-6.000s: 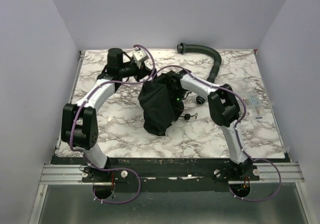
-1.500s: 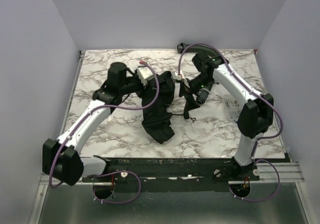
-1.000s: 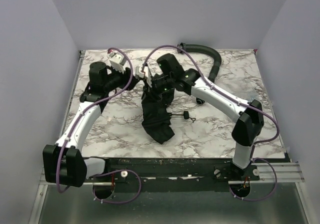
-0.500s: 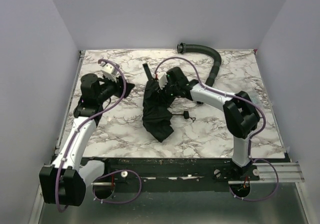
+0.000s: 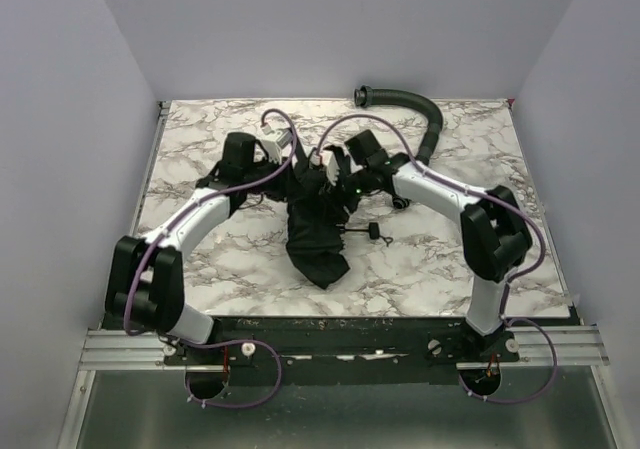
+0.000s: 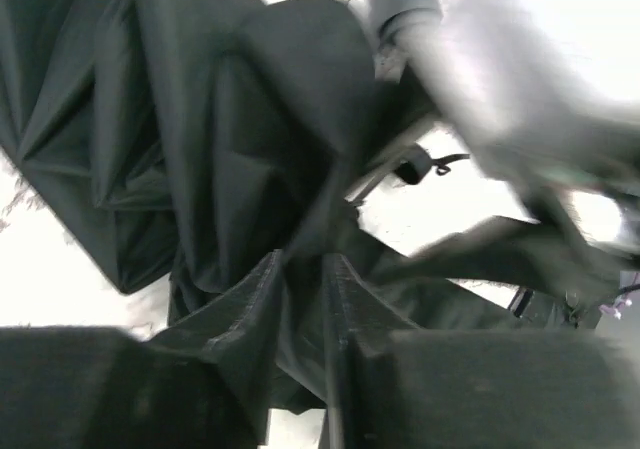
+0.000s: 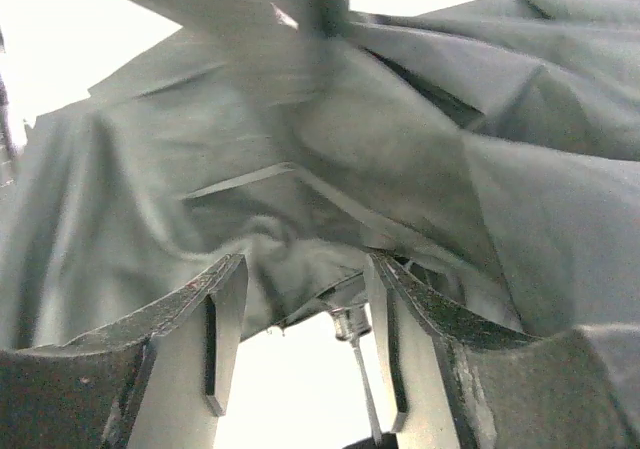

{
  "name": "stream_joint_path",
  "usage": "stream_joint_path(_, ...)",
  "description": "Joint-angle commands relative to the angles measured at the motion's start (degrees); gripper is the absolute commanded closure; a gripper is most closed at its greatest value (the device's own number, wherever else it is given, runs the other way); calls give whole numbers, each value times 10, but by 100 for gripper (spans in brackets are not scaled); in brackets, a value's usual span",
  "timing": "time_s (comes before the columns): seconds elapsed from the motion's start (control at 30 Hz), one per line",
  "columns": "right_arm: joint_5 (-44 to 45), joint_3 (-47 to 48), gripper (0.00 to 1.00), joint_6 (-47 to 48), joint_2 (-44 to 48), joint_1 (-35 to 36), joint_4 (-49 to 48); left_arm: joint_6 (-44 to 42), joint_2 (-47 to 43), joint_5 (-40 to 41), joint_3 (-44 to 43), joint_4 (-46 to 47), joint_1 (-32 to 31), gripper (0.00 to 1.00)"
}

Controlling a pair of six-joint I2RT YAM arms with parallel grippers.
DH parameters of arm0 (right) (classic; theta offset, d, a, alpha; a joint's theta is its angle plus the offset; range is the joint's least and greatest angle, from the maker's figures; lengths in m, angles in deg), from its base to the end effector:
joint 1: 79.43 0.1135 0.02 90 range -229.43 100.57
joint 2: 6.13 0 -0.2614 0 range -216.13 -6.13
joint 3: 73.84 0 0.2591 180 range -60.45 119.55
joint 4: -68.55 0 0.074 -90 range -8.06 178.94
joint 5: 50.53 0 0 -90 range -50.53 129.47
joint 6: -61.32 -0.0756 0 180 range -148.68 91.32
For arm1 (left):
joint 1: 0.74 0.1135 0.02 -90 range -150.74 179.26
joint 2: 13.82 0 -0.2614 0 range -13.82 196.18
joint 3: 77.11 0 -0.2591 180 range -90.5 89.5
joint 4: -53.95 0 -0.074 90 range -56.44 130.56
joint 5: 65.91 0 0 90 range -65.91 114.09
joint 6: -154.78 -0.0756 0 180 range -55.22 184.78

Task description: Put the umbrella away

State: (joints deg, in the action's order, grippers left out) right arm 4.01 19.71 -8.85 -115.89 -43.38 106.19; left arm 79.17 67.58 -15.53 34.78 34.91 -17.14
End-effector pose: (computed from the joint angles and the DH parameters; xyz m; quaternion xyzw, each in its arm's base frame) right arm 0.3276 0.2927 0.1777 -0.5077 0.7557 0.3283 0.2517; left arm 0.3172 -0.1436 0.2417 0.1779 0.8212 -0.4067 0.3587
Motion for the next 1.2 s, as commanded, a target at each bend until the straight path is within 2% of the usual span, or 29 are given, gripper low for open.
stream_joint_path(0.0, -111, 59, 40, 157, 64, -3, 160, 7, 82, 68, -56, -100, 2, 82)
stream_joint_path(0.07, -125, 81, 39, 221, 74, -4, 230, 8, 109, 77, -63, -109, 0, 90)
stream_joint_path(0.13, -146, 103, 35, 310, 82, -3, 318, 6, 137, 79, -75, -127, -9, 91)
stream_joint_path(0.2, -164, 111, 33, 357, 90, 4, 358, 5, 163, 87, -88, -140, -20, 92)
stream_joint_path(0.27, -162, 97, 31, 390, 101, 30, 350, 4, 190, 99, -103, -155, -28, 95)
stream_joint_path(0.3, -143, 74, 33, 357, 107, 53, 310, 4, 204, 107, -112, -162, -32, 95)
stream_joint_path(0.37, -91, 39, 42, 315, 102, 100, 229, 4, 225, 118, -125, -173, -37, 96)
stream_joint_path(0.47, -30, 39, 66, 264, 52, 126, 172, 6, 244, 128, -133, -183, -39, 96)
stream_joint_path(0.5, -15, 39, 71, 257, 40, 126, 164, 6, 248, 131, -133, -186, -40, 96)
stream_joint_path(0.7, 114, -38, 91, 224, 5, 133, 71, 3, 252, 127, -138, -193, -40, 96)
stream_joint_path(0.77, 177, -50, 93, 198, -8, 133, 33, 5, 247, 122, -138, -191, -40, 96)
stream_joint_path(0.9, 235, -53, 95, 168, -29, 131, -1, 9, 239, 115, -138, -190, -40, 94)
stream_joint_path(1.03, 211, -40, 91, 176, -51, 126, 26, 17, 234, 107, -137, -186, -40, 87)
stream_joint_path(1.07, 185, -33, 88, 202, -55, 126, 66, 19, 231, 106, -136, -183, -40, 86)
stream_joint_path(1.17, 26, 11, 74, 334, -49, 126, 265, 33, 206, 100, -129, -168, -40, 80)
